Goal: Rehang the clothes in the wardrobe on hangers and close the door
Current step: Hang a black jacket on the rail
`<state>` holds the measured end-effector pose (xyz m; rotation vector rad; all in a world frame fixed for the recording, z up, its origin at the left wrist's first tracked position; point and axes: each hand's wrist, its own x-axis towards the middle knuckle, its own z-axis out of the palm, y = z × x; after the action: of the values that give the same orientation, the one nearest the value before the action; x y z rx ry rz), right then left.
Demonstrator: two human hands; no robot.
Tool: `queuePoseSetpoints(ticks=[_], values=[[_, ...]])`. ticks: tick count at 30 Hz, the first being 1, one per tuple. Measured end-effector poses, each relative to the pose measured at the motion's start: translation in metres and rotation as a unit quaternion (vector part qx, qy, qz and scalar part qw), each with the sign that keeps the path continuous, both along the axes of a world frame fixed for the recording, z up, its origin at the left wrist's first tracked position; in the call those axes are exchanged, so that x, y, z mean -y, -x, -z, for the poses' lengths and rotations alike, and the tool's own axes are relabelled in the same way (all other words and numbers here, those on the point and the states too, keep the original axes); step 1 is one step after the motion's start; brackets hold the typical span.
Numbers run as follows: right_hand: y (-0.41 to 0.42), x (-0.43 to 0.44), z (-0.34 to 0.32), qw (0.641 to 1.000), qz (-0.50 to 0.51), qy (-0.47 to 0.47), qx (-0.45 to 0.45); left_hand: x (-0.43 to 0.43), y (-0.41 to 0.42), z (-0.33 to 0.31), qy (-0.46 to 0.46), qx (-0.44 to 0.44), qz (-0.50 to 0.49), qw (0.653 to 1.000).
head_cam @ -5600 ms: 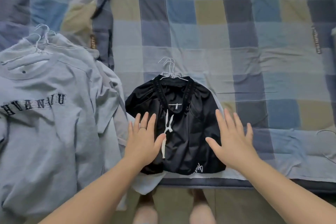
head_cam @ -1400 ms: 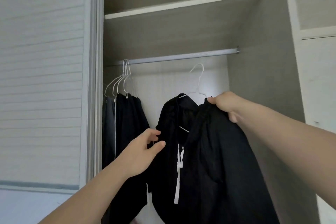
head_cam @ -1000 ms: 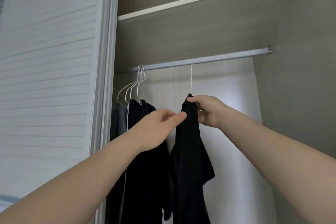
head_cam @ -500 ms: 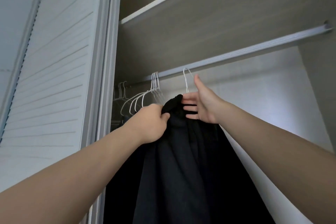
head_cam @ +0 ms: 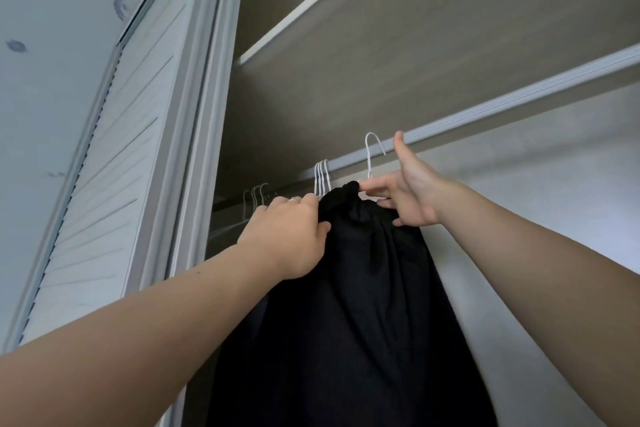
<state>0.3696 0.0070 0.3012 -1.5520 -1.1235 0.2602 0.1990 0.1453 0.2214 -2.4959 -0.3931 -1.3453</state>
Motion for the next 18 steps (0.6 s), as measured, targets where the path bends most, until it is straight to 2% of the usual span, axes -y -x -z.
queuePoseSetpoints(ticks=[4,12,18], values=[[-0.015,-0.012,-0.005,0.999,-0.029,0.010,0.018,-0.009,-0.018,-0.007,0.001,0.017,-0.008,1.000],[-0.021,-0.024,-0.011,0.996,-0.071,-0.037,0.040,-0.013,-0.018,-0.014,0.048,0.061,0.073,0.994],[-0.024,-0.035,-0.025,0.999,-0.023,-0.033,0.026,-0.004,-0.026,-0.028,0.081,0.038,0.038,0.995]])
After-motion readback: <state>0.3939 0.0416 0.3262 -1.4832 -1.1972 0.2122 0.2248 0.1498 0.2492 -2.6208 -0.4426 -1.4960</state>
